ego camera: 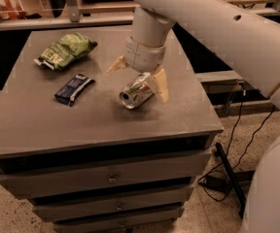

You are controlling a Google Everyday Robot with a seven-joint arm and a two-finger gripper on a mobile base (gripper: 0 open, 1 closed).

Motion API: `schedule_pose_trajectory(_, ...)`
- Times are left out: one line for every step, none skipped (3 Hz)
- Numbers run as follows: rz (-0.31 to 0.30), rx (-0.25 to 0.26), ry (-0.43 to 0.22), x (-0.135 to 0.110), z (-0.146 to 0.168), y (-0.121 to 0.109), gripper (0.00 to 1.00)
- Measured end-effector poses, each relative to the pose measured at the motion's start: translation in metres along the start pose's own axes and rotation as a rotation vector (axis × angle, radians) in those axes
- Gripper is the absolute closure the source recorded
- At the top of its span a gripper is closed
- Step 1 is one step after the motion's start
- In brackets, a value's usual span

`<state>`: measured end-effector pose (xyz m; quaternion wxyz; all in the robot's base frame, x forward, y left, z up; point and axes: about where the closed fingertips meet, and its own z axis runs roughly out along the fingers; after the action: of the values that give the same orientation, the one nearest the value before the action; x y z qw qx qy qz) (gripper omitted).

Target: Place 7up can upright

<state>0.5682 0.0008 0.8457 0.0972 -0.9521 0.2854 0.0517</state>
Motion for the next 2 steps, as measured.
schedule_pose_trajectory(0.052, 0.004, 0.032, 0.017, 0.000, 0.003, 0.00)
schedule_pose_trajectory(0.087, -0.010, 0.048, 0.027, 0.002, 0.001, 0.15)
